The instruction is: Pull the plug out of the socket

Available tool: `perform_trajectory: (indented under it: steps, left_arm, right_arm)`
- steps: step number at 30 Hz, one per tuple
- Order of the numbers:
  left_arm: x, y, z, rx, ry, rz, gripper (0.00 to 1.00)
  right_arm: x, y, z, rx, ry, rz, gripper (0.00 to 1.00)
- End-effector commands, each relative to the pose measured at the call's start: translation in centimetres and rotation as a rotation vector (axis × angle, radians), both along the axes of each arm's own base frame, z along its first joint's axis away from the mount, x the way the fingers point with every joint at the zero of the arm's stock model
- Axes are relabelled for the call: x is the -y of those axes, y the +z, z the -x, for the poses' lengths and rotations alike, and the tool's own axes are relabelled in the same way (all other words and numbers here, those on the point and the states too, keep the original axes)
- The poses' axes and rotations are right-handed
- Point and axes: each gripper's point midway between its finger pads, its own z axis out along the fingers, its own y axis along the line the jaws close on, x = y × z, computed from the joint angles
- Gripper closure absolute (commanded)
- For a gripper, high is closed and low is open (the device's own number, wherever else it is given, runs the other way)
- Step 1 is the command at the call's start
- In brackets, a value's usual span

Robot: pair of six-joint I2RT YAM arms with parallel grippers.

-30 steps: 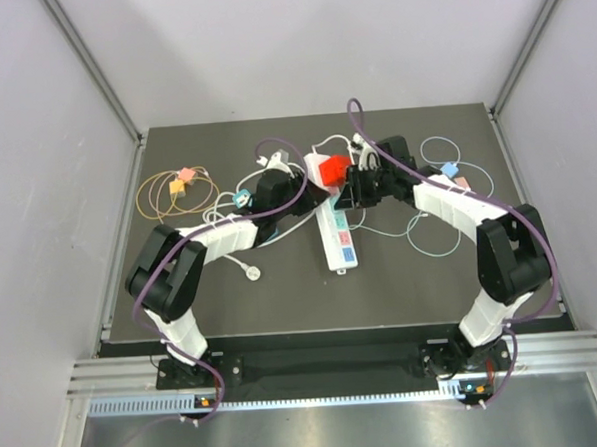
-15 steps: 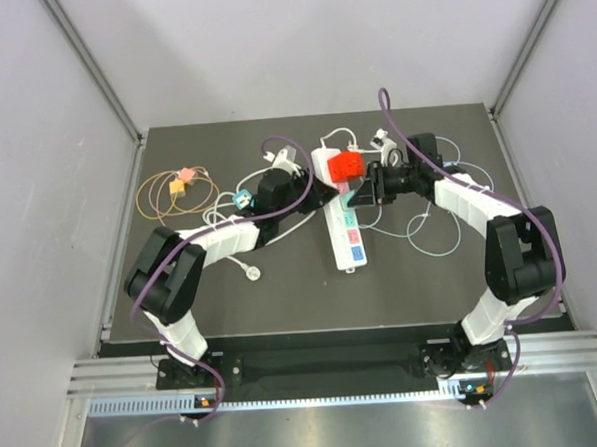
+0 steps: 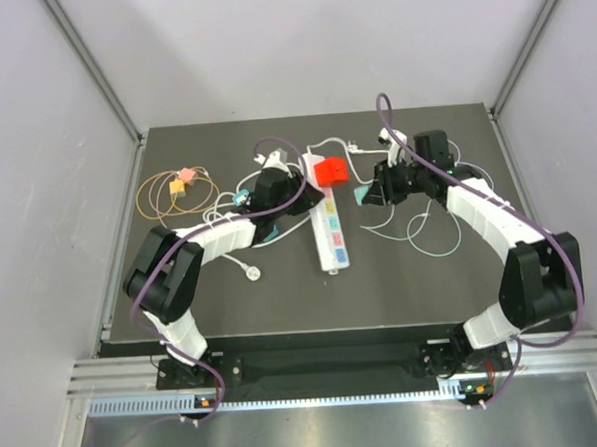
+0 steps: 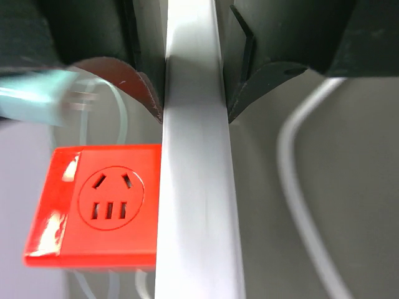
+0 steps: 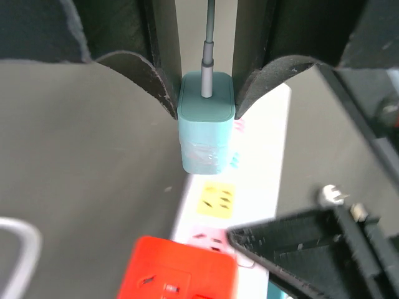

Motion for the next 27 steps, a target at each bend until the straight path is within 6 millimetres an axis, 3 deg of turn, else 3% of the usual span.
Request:
perform_trajectory:
  steps: [1, 9, 12, 18, 19, 20, 23, 24, 27]
  left_arm:
    - [-3.2, 1.5, -2.6, 0.067, 0.128, -0.058, 1.00]
    - [-2.3, 3.0, -2.0, 0.106, 0.062, -0.018, 1.00]
    - [-2.3, 3.7, -1.6, 0.128, 0.044, -0.017, 1.00]
    - [-2.6, 4.7, -1.0, 0.163, 0.028, -0.025, 1.00]
    - [-2.6, 4.6, -1.0, 0.163, 0.026, -0.025, 1.00]
    - [-2.6, 4.6, -1.0, 0.164, 0.024, -0.026, 1.00]
    - [-2.4, 4.7, -0.8, 0.167, 0.014, -0.016, 1.00]
    - [-2.2, 4.9, -0.8, 0.173, 0.005, -0.007, 1.00]
    - [-1.9, 4.9, -0.5, 0.175, -0.013, 0.005, 1.00]
  right_arm:
    - [1.4, 4.1, -1.3, 0.230, -0.021, 0.100, 1.00]
    - [0.7, 7.1, 0.2, 0.250, 0.085, 0.019, 1.00]
    - [2.8, 9.8, 0.2, 0.308, 0.101, -0.003, 1.00]
    - [11.3, 17.8, -1.8, 0.497, -0.053, 0.074, 1.00]
    - [13.6, 18.5, -2.1, 0.504, -0.114, 0.095, 1.00]
    - [14.8, 20.5, -2.3, 0.552, -0.145, 0.110, 1.00]
    - [19.5, 22.6, -3.6, 0.596, -0.279, 0.167, 1.00]
    - [21.5, 22.6, -4.1, 0.597, -0.342, 0.212, 1.00]
    - [24.4, 21.7, -5.8, 0.585, -0.411, 0.255, 1.00]
